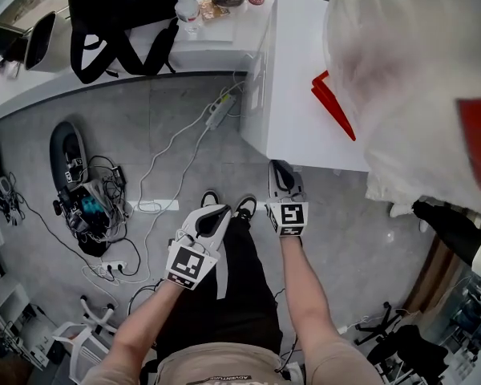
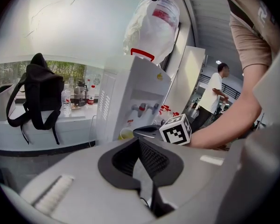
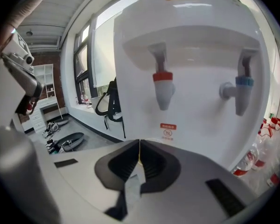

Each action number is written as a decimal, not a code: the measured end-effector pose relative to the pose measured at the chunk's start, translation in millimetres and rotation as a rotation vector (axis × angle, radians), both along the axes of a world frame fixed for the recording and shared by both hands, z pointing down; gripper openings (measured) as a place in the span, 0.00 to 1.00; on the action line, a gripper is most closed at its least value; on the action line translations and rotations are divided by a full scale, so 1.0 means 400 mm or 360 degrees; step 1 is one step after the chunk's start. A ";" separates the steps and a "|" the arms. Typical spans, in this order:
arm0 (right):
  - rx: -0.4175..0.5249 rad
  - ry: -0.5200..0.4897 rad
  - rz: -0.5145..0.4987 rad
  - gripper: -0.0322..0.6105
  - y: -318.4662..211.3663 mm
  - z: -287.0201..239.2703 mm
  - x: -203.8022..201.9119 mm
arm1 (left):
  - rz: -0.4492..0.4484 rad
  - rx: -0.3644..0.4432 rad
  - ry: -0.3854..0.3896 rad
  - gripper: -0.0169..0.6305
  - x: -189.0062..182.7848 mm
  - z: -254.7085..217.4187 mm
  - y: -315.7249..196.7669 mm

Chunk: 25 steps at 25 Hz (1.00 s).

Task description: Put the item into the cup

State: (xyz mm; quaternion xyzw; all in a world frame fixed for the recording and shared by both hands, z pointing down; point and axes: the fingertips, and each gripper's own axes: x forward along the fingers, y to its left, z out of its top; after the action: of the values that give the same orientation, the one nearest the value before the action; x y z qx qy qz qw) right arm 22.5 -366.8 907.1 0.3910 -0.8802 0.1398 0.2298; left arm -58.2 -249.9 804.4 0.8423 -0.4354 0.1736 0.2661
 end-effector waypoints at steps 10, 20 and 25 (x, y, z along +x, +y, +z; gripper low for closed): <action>0.0100 -0.0039 -0.0114 0.07 0.126 -0.300 -0.004 | 0.0055 0.0150 -0.0022 0.04 0.020 -0.232 -0.006; 0.0208 -0.0137 -0.0150 0.07 0.192 -0.711 0.019 | 0.0136 0.0303 -0.0036 0.04 0.055 -0.502 -0.015; 0.0293 -0.0163 -0.0138 0.07 0.208 -0.854 0.054 | 0.0092 0.0389 -0.0005 0.04 0.064 -0.645 -0.027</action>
State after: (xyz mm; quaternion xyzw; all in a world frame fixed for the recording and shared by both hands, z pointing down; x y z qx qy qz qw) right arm 44.0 -283.5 565.6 0.3643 -0.9160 0.0681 0.1537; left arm -32.7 -260.6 546.5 0.8803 -0.4294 0.1283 0.1556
